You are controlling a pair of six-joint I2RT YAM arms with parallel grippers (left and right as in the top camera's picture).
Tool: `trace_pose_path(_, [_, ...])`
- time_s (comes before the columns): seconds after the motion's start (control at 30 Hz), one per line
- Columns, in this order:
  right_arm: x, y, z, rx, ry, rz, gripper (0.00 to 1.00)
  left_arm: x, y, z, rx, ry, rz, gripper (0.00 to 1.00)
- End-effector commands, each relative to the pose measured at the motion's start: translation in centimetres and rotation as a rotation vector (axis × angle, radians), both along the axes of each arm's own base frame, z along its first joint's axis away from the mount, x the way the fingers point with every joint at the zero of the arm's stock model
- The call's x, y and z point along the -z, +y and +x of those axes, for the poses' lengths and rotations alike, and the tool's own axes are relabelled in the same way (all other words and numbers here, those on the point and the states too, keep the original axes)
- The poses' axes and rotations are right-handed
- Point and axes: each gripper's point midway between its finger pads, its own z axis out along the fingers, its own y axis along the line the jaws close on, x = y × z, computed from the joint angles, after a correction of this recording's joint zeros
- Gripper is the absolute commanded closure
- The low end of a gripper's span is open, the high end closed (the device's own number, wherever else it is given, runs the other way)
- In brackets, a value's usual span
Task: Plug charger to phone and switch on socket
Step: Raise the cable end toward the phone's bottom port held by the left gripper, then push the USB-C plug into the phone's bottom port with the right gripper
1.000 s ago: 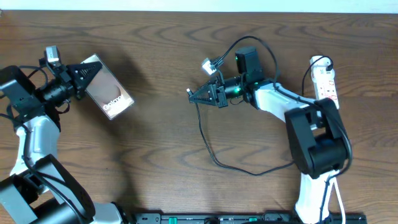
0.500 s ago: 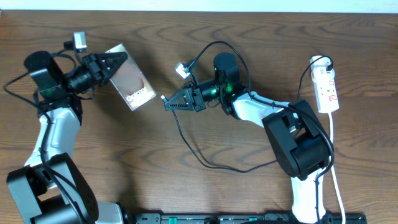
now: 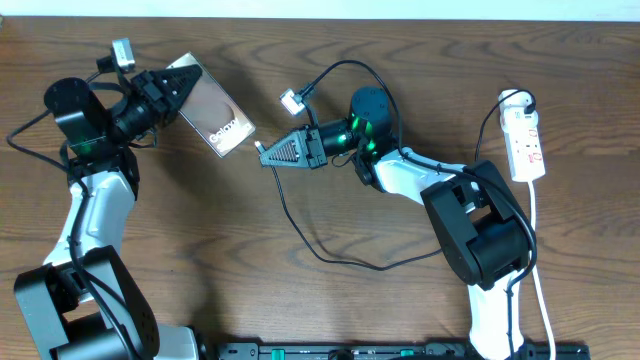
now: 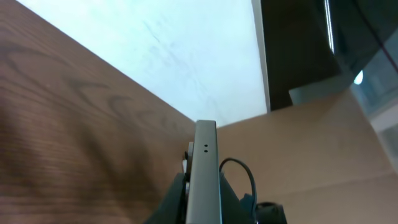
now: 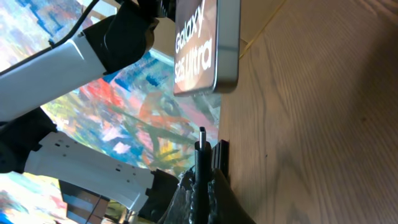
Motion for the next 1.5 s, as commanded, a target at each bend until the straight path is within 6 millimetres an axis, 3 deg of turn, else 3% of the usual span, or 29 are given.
trace_pose_path(0.0, [-0.2,0.6,-0.5,-0.010,-0.011,0.006,0.99,-1.9,0.3,0.4,-0.035,-0.016,-0.026,0.93])
trace_pose_path(0.27, [-0.9,1.1,-1.2,-0.026,-0.072,0.042,0.99,-3.7,-0.4,-0.3,0.025,-0.064,-0.056,0.93])
trace_pose_path(0.83, [-2.1,1.2,-2.4,-0.069,-0.113,0.079,0.99,-3.7,-1.2,-1.0,0.080,-0.081,-0.037,0.93])
trace_pose_path(1.07, [-2.4,1.5,-3.1,-0.089,-0.139,0.094,0.99,-3.7,-2.5,-1.4,0.130,-0.101,-0.021,0.93])
trace_pose_path(1.47, [-2.4,1.2,-2.8,-0.080,-0.146,0.097,0.99,-3.7,-2.9,-1.9,0.167,-0.098,-0.022,0.93])
